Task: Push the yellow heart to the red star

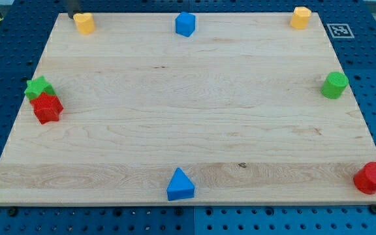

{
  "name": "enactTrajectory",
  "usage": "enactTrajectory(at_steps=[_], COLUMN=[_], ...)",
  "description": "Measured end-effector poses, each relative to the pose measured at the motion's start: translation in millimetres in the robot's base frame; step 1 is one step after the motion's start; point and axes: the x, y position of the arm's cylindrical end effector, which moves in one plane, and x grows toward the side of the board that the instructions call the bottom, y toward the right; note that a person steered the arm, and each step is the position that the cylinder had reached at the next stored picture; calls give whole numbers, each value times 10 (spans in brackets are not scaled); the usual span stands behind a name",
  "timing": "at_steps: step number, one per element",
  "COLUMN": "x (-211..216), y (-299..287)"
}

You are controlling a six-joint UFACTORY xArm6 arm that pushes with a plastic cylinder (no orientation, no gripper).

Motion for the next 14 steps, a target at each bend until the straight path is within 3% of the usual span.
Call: enactTrajectory(at_steps=[5,6,9,14], x=[812,812,1284,1288], y=[588,675,716,1351])
